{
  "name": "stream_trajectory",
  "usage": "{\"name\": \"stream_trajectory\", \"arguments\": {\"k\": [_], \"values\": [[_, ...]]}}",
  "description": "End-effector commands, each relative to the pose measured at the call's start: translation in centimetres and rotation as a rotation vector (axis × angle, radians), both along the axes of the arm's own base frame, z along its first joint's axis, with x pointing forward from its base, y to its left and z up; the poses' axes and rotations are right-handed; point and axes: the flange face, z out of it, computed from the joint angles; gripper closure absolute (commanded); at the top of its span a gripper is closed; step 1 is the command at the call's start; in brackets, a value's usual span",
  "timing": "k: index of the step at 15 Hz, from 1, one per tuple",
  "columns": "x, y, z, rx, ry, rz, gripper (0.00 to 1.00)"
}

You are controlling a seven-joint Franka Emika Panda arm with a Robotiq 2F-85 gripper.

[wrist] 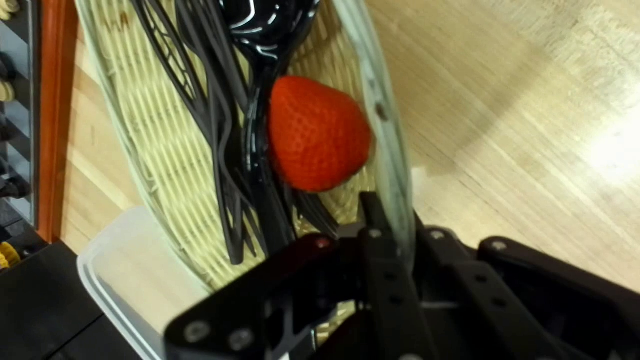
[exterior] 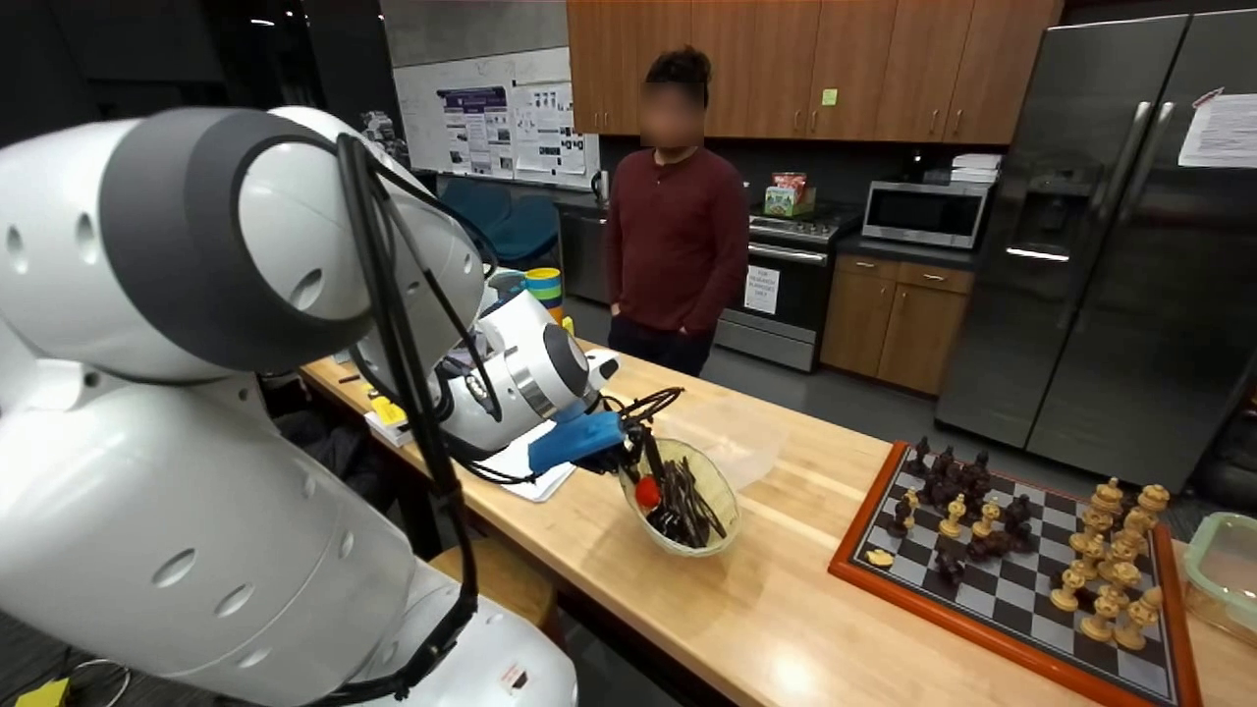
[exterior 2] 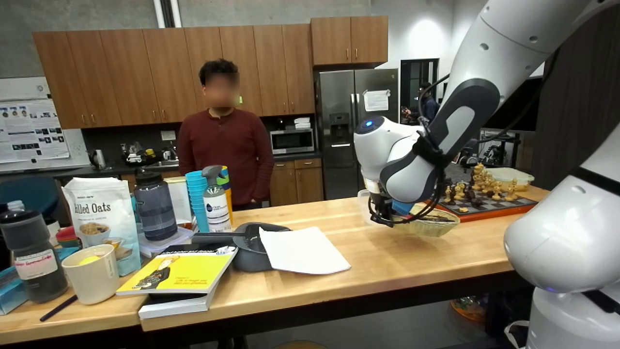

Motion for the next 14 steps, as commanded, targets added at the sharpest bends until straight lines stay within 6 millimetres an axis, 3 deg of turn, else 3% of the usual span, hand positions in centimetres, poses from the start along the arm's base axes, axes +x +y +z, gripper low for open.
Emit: {"name": "stream_trajectory", "arguments": {"k": [1,8,14], "values": [[-1.2,-0.1,1.7,-0.108,-0.05,-0.022,0.98],[-3.1,0.3,2.1,-0.406,0.112,0.029,0.98],[-2.6,2.4,3.6,-0.538,0.254,0.297,0.98]]}}
